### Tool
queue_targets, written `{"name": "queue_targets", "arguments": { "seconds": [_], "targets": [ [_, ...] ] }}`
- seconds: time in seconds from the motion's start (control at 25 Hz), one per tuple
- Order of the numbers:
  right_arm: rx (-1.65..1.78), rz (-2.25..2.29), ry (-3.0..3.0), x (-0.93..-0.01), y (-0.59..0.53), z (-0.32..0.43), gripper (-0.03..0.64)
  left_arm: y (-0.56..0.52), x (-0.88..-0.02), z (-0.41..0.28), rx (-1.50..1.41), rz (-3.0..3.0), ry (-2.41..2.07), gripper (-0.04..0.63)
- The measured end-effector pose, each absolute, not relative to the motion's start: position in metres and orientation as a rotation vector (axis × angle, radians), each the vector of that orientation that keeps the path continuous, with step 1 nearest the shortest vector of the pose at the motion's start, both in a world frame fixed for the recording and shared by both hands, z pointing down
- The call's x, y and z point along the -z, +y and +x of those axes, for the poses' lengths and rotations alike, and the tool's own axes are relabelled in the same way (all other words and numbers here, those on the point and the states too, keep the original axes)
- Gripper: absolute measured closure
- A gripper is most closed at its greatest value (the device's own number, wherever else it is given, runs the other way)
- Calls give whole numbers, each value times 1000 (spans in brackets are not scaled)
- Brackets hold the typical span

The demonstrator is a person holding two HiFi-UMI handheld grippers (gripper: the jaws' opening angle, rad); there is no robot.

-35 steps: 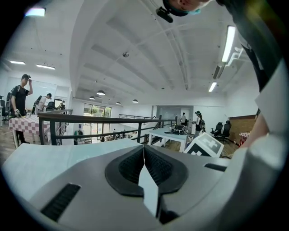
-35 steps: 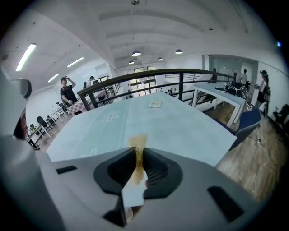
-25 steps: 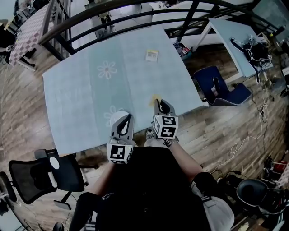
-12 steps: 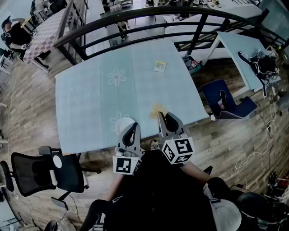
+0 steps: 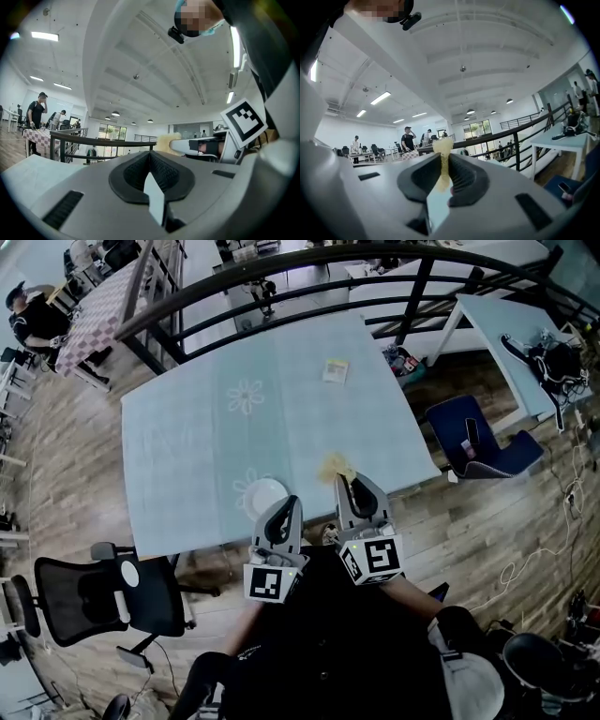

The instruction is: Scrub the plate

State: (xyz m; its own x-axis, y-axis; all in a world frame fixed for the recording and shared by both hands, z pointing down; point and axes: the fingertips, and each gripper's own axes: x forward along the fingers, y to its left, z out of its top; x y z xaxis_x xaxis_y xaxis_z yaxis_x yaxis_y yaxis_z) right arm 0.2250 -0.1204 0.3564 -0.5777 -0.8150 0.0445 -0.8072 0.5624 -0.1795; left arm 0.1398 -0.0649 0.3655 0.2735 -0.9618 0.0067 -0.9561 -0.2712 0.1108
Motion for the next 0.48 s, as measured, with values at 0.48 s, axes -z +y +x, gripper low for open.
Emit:
{"name": "queue_targets", "arguments": {
  "seconds": [0.48],
  "targets": [
    [258,-1505,2706,-354,-124,252,568,-78,-369,170,62,2503,-1734,581]
  ]
}}
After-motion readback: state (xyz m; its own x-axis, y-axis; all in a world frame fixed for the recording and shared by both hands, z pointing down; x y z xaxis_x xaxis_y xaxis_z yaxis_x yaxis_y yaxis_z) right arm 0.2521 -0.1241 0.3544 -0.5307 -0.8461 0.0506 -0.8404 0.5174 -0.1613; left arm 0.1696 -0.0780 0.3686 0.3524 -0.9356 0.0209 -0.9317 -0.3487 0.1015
